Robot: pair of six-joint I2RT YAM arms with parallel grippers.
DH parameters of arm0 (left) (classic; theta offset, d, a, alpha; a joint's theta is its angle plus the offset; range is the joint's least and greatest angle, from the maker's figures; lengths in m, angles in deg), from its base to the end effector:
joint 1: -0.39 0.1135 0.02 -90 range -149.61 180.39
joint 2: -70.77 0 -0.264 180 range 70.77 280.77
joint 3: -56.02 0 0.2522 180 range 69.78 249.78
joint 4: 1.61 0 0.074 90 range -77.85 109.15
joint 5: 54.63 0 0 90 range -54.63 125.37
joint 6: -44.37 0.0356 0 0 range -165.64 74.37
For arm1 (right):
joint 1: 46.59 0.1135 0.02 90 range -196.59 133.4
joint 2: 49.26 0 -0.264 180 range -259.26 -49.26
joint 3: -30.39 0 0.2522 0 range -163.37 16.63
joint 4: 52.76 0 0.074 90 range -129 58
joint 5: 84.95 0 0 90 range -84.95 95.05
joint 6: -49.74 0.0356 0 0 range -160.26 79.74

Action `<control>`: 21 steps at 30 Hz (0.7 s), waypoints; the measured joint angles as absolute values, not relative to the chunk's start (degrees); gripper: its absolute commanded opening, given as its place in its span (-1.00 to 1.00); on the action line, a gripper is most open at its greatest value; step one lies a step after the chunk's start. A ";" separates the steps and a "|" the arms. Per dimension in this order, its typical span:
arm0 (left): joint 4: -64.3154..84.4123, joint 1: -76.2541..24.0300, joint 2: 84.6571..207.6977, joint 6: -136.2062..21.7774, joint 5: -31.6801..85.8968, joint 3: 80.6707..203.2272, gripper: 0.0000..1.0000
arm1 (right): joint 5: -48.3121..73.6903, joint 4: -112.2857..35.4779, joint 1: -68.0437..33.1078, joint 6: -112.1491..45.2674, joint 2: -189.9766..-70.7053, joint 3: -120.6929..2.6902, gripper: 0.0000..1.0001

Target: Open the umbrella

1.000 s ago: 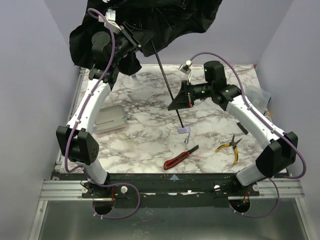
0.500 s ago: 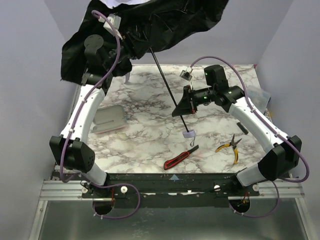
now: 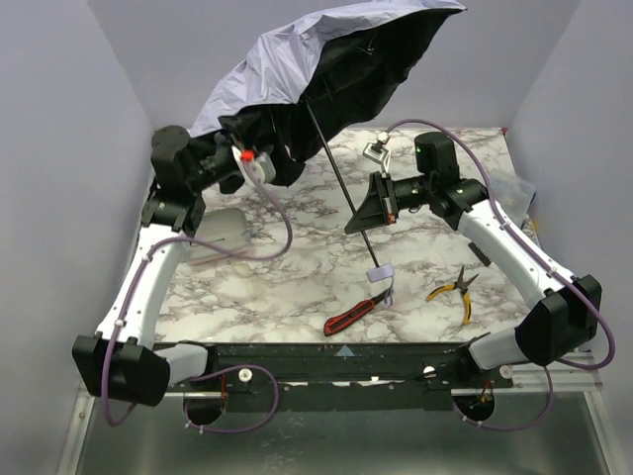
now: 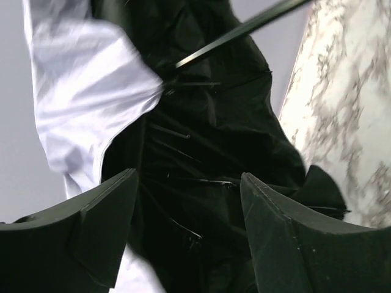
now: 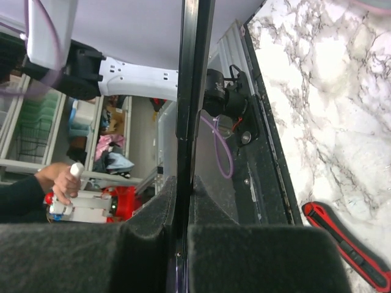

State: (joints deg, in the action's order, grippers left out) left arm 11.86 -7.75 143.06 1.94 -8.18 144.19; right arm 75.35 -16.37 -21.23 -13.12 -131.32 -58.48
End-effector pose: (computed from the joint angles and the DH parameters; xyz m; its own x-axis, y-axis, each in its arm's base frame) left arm 0.2757 -0.0642 0.4382 0.6068 0.4536 -0.6527 0.4983 0.4227 0.7570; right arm 0.2646 0.1625 0.3624 -0.8003 -0.2092 -0.5619 -0.5834 0.0554 0.8103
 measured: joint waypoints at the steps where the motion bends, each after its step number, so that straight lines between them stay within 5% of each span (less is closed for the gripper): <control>1: 11.70 -8.52 141.40 7.25 -8.18 141.81 0.31 | 75.44 -16.63 -21.23 -12.64 -131.32 -58.22 -1.00; 9: 7.07 -16.82 138.06 32.58 -7.96 132.30 0.30 | 77.60 -21.66 -21.23 -7.11 -131.32 -56.58 -1.00; 21: -8.49 -21.11 145.16 36.43 -6.06 131.60 0.32 | 83.66 -39.95 -21.23 9.28 -131.52 -53.87 -1.00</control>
State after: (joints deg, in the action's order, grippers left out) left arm -8.49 -21.11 145.16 36.43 -6.06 131.60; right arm 83.66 -39.95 -21.23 9.28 -131.52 -53.87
